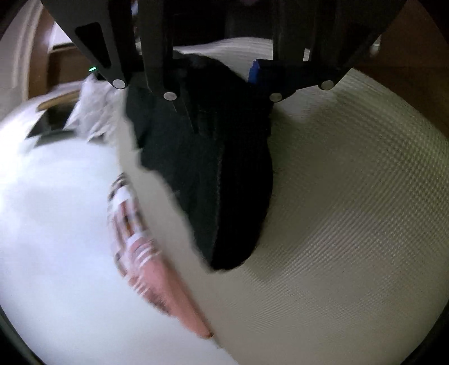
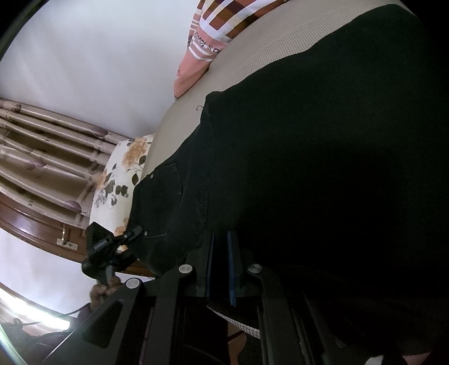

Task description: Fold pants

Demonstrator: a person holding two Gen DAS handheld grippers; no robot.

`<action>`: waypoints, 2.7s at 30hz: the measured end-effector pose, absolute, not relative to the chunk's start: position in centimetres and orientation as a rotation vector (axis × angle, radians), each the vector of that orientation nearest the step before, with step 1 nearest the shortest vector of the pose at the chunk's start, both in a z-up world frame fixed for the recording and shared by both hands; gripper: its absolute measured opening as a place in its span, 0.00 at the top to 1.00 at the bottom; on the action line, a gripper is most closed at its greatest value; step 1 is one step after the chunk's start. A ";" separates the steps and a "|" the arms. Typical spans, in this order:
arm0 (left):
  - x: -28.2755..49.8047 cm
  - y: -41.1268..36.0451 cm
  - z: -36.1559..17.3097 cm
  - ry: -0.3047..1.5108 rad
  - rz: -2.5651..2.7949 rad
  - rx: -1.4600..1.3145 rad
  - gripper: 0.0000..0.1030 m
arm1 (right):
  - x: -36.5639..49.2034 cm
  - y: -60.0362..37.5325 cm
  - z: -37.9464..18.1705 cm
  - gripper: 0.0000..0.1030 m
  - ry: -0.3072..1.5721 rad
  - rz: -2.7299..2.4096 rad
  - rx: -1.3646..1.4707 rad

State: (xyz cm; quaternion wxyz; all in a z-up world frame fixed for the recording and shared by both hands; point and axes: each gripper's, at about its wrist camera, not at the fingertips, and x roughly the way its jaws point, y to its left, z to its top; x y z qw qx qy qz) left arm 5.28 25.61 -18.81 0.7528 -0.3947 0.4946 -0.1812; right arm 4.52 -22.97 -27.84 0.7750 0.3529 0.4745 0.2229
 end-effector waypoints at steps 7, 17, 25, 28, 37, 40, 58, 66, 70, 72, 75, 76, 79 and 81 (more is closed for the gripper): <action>5.6 22.4 -13.5 0.991 -0.468 -0.761 0.73 | 4.5 -23.3 -27.9 0.96 1.029 0.493 0.787; 5.6 14.6 -6.3 0.894 -0.630 -0.660 0.73 | 4.7 -25.1 -26.9 0.76 1.033 0.560 0.853; 6.1 0.9 -3.2 0.932 -0.887 -0.513 0.73 | 2.7 -29.5 -23.8 0.52 0.963 0.600 0.801; 6.0 -4.6 -4.2 0.994 -0.979 -0.468 0.73 | 1.3 -31.8 -23.5 0.50 0.927 0.598 0.799; 5.5 -15.8 -11.3 1.202 -1.101 -0.317 0.73 | -1.3 -36.8 -24.5 0.38 0.865 0.567 0.870; 5.3 -16.7 -12.2 1.227 -1.114 -0.310 0.72 | -2.2 -38.6 -25.8 0.37 0.834 0.572 0.953; 5.0 -21.7 -13.7 1.356 -1.320 -0.381 0.46 | -6.3 -45.2 -27.2 0.34 0.646 0.504 1.212; 6.3 -17.4 -7.6 1.133 -1.205 -0.357 0.38 | -8.1 -47.2 -24.4 0.34 0.552 0.463 1.172; 6.2 -13.3 -7.3 1.086 -1.062 -0.303 0.35 | -7.7 -44.8 -22.5 0.34 0.571 0.522 1.092; 6.0 -11.0 -8.0 1.086 -1.005 -0.298 0.35 | -6.9 -42.6 -21.8 0.35 0.621 0.528 1.014; 5.5 -8.1 -10.1 1.128 -0.928 -0.335 0.35 | -5.8 -39.1 -21.9 0.47 0.714 0.515 0.889; 5.4 -7.4 -10.8 1.143 -0.911 -0.348 0.35 | -5.5 -38.2 -22.1 0.49 0.749 0.489 0.836; 5.1 -5.2 -12.4 1.174 -0.865 -0.374 0.35 | -4.5 -36.1 -22.8 0.65 0.854 0.391 0.687; 4.8 -4.1 -13.0 1.181 -0.845 -0.393 0.35 | -4.4 -35.9 -22.9 0.78 0.866 0.346 0.664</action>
